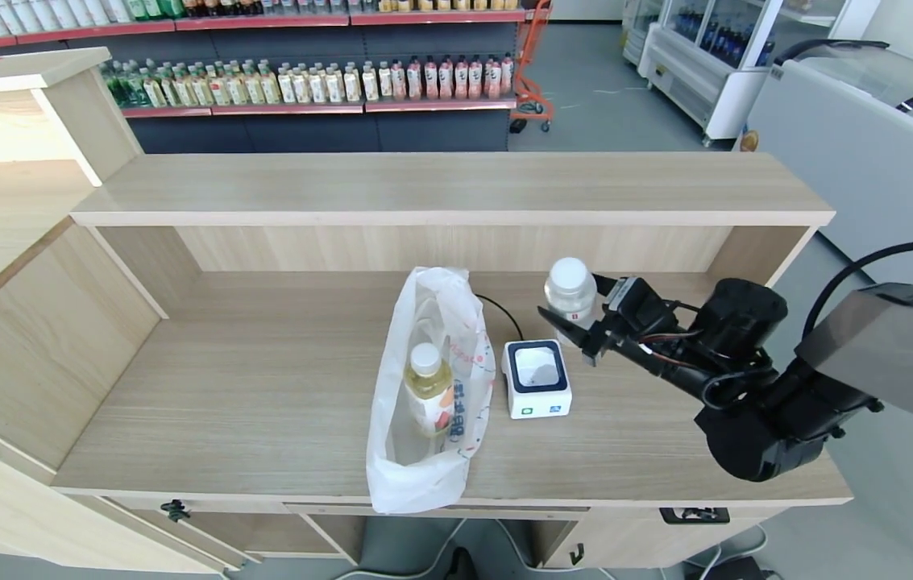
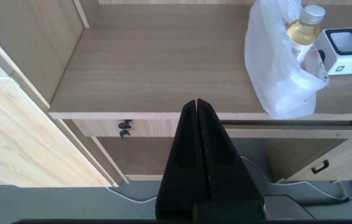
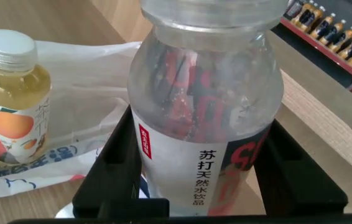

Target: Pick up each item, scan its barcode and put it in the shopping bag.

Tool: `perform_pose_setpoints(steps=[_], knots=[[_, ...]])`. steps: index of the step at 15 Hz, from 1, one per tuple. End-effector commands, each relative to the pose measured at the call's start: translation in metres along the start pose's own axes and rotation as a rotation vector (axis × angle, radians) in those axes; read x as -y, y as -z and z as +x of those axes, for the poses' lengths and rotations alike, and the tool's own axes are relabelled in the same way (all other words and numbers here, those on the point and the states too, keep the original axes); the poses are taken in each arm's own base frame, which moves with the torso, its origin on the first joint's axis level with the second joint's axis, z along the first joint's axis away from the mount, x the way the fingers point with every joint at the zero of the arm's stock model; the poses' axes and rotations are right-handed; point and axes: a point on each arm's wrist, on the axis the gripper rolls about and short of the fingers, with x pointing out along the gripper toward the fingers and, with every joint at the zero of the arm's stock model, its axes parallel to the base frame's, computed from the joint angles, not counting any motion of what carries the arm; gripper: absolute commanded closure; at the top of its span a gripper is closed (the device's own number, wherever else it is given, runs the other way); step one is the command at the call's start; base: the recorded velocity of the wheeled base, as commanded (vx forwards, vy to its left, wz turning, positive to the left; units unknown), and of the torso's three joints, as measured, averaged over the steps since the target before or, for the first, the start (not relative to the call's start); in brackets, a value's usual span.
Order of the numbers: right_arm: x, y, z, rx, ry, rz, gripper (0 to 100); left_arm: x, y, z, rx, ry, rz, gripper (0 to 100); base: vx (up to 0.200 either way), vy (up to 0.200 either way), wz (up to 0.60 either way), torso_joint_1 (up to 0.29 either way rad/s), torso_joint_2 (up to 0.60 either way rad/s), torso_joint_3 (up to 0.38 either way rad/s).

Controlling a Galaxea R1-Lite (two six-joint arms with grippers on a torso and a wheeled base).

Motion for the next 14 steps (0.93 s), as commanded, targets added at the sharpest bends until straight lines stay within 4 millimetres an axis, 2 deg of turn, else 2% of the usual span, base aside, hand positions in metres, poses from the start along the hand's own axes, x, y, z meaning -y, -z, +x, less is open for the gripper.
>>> perform_pose_setpoints(steps=[1, 7, 14], knots=[[-0.008, 0.015, -0.002, -0.028, -0.026, 0.019, 100, 0.000, 0.000, 0.000, 0.000, 0.000, 0.000, 100, 0.000, 0.000, 0.00, 0.000, 0.00, 0.000], [-0.014, 0.043, -0.001, 0.012, -0.132, 0.038, 100, 0.000, 0.000, 0.000, 0.000, 0.000, 0.000, 100, 0.000, 0.000, 0.00, 0.000, 0.00, 0.000], [-0.003, 0.064, 0.024, 0.119, -0.156, 0.008, 100, 0.000, 0.000, 0.000, 0.000, 0.000, 0.000, 100, 0.000, 0.000, 0.00, 0.000, 0.00, 0.000]])
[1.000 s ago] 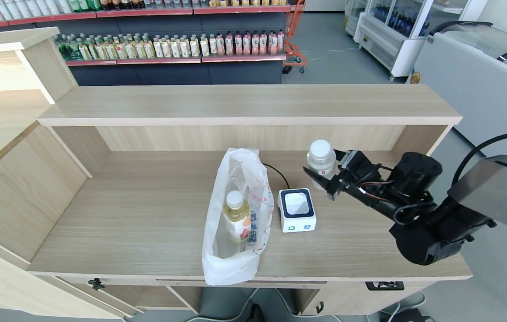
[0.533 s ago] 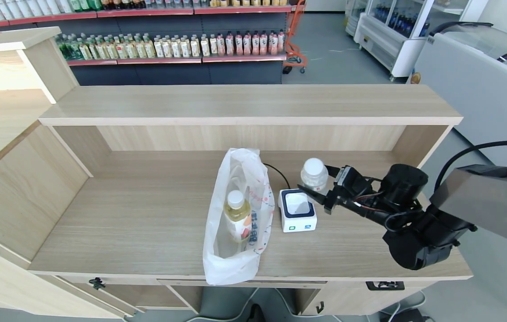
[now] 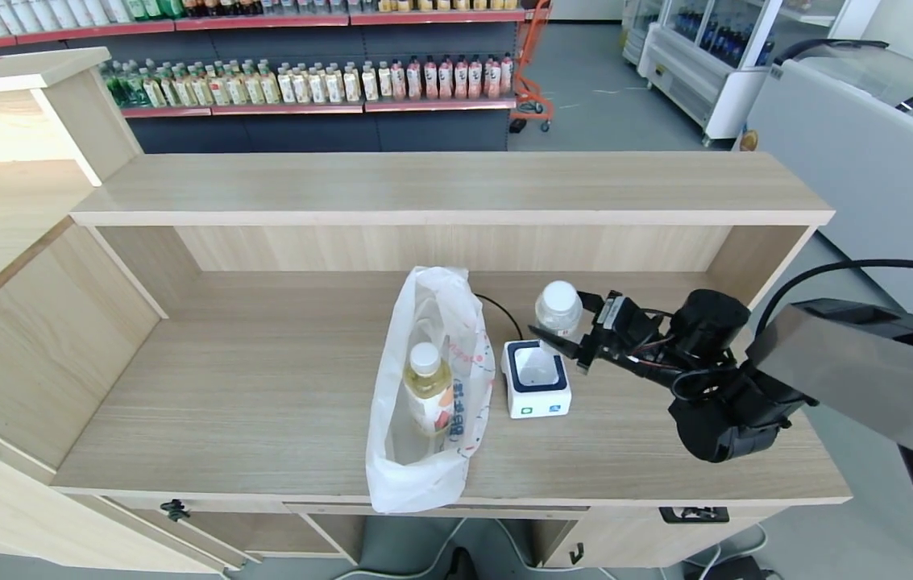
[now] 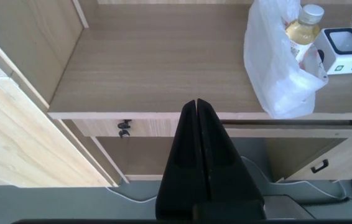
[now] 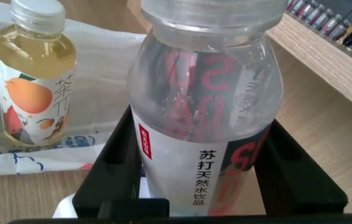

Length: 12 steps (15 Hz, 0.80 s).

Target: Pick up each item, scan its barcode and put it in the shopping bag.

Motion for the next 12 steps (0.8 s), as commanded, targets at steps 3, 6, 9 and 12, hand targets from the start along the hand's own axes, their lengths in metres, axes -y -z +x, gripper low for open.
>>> perform_pose_setpoints(steps=[3, 6, 9, 12], knots=[[-0.003, 0.024, 0.013, 0.030, -0.011, 0.010, 100, 0.000, 0.000, 0.000, 0.000, 0.000, 0.000, 100, 0.000, 0.000, 0.00, 0.000, 0.00, 0.000], [-0.006, 0.033, 0.020, 0.062, -0.036, 0.002, 100, 0.000, 0.000, 0.000, 0.000, 0.000, 0.000, 100, 0.000, 0.000, 0.00, 0.000, 0.00, 0.000], [-0.009, 0.036, 0.027, 0.087, -0.052, -0.002, 100, 0.000, 0.000, 0.000, 0.000, 0.000, 0.000, 100, 0.000, 0.000, 0.00, 0.000, 0.00, 0.000], [-0.011, 0.041, 0.030, 0.103, -0.069, 0.003, 100, 0.000, 0.000, 0.000, 0.000, 0.000, 0.000, 100, 0.000, 0.000, 0.00, 0.000, 0.00, 0.000]])
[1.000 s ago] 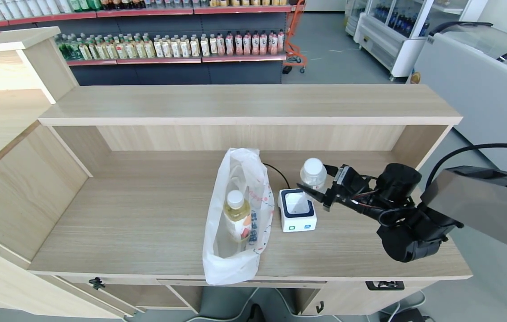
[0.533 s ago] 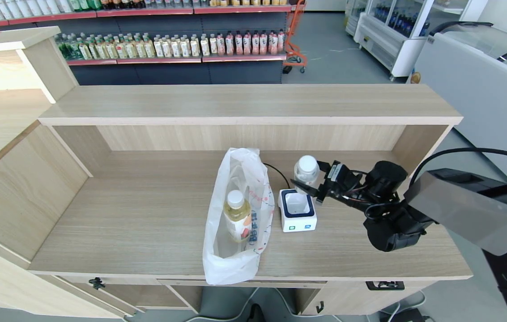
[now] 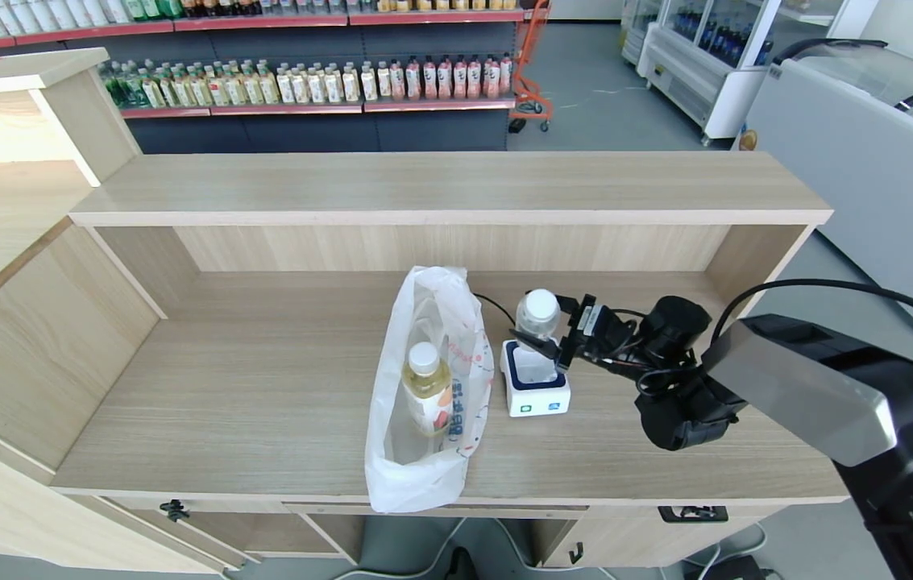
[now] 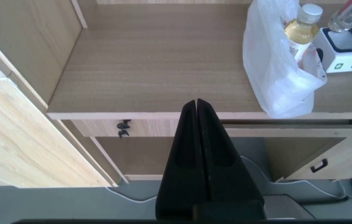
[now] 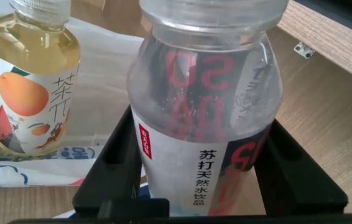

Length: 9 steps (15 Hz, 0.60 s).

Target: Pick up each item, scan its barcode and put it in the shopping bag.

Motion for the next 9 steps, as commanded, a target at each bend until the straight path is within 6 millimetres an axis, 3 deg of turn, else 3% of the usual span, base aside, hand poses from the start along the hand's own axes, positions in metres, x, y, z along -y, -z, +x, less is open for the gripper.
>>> perform_pose_setpoints(steps=[1, 9], knots=[[-0.0041, 0.0067, 0.0013, 0.001, -0.009, 0.006, 100, 0.0000, 0.0001, 0.0000, 0.000, 0.000, 0.000, 100, 0.000, 0.000, 0.00, 0.000, 0.00, 0.000], [-0.0033, 0.0087, 0.0003, 0.010, -0.022, 0.001, 100, 0.0000, 0.0001, 0.0001, -0.002, 0.000, 0.000, 100, 0.000, 0.000, 0.00, 0.000, 0.00, 0.000]])
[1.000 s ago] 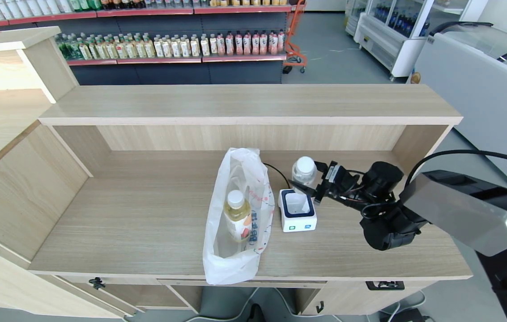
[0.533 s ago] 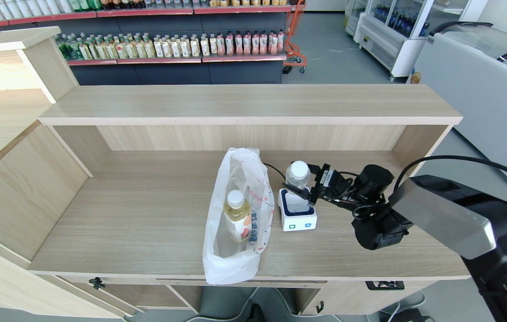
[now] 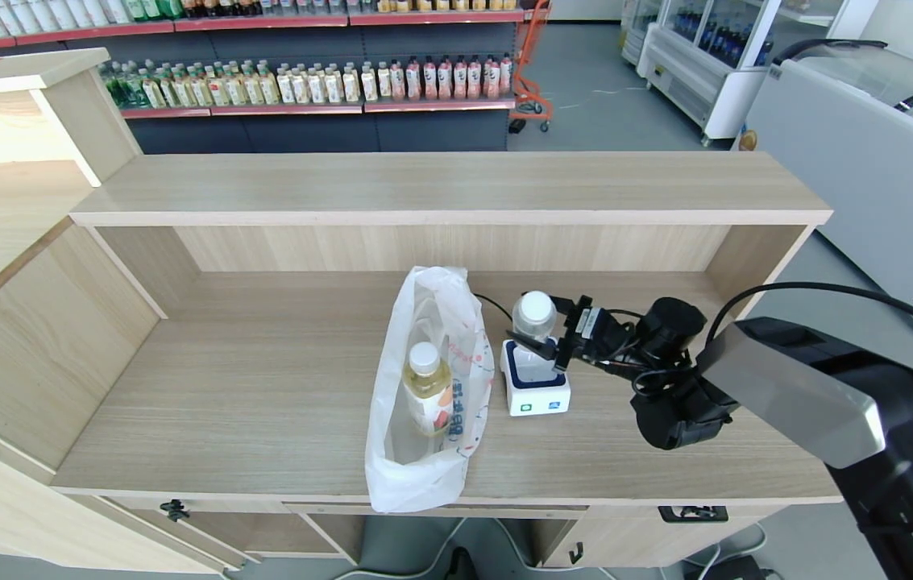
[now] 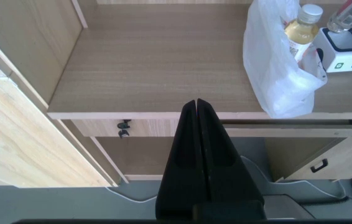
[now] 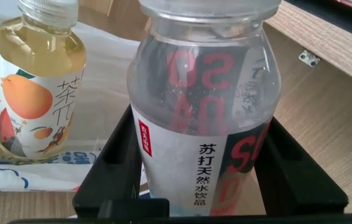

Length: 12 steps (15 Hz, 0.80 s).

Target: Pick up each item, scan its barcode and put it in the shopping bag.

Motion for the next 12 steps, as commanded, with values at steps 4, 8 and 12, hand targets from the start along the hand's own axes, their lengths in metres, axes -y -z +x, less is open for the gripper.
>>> perform_pose_setpoints(steps=[4, 8, 12], knots=[[-0.0014, 0.0015, -0.0013, -0.004, -0.004, 0.006, 100, 0.0000, 0.0000, 0.0000, 0.000, 0.000, 0.000, 100, 0.000, 0.000, 0.00, 0.000, 0.00, 0.000], [-0.0004, 0.0008, -0.0018, -0.005, -0.003, 0.004, 100, 0.0000, 0.0000, 0.0001, -0.001, 0.000, 0.000, 100, 0.000, 0.000, 0.00, 0.000, 0.00, 0.000], [0.0003, 0.0011, -0.0041, -0.011, 0.000, 0.005, 100, 0.0000, 0.0000, 0.0000, 0.000, 0.000, 0.000, 100, 0.000, 0.000, 0.00, 0.000, 0.00, 0.000]])
